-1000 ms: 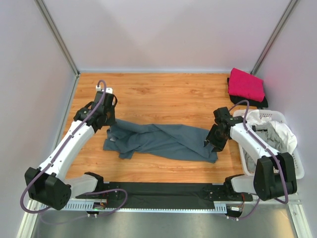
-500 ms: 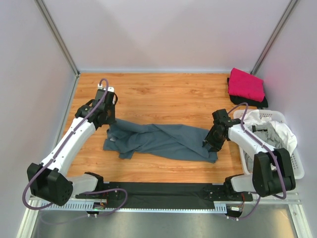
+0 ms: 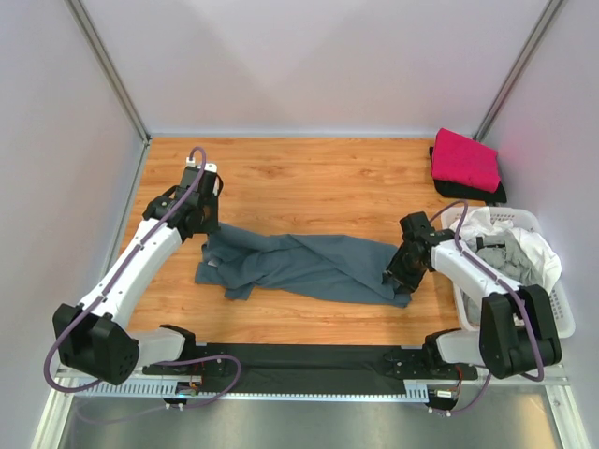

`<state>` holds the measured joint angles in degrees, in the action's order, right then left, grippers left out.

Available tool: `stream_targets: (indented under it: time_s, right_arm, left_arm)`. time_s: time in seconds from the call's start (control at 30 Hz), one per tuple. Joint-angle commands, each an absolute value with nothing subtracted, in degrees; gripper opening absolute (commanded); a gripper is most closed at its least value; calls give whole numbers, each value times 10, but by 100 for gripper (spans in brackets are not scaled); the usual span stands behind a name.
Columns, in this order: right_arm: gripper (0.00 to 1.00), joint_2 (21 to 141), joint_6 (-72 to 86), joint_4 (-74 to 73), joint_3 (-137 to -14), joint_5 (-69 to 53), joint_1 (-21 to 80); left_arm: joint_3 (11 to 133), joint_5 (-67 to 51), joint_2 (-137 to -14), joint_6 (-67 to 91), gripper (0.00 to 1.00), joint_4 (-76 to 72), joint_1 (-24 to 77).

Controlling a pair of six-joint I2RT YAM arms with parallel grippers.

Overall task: Fold and stack the t-shirts
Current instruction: Flatten the tshirt out

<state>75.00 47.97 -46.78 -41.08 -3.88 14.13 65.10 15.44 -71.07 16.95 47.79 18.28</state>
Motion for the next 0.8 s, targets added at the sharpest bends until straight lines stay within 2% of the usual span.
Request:
stream_targets:
  time_s: [0.0,0.1,0.23,0.27,0.33,0.43,0.47,0.57,0.63,0.67,0.77]
  right_arm:
    - [45,730,494,-478,-405,-25,145]
    - [43,727,496,-482,-403,-18,145]
    - [29,719,499,-480,-405,-4,145]
    - [21,717,499,-479,-406,-1,145]
    - [14,716,492,-476,-414,17,145]
    - [11,722,484,-478,-425,27,146]
    - [13,722,481,-481,-431,32,145]
    - [31,726,478,-485,-435,41,145]
    - [38,727,476,-488,-438,47,145]
    - [44,726,476,-490,-438,54,145]
    - [47,727,472,-484,-442,62,145]
  left_arm:
    - [670,146,-713,156,0,475,179]
    - [670,142,-714,156,0,474,179]
    - [671,141,-715,156,0,475,179]
    - [671,141,-715,155,0,474,179]
    - [672,140,-717,154,0,475,179]
    - [674,138,-719,153,0,474,179]
    - [675,138,-720,153,0,473,179]
    - [677,137,-722,153,0,472,179]
    - [677,137,-724,152,0,473,179]
    - [677,137,-725,152,0,471,179]
    - [679,137,-729,152,0,471,179]
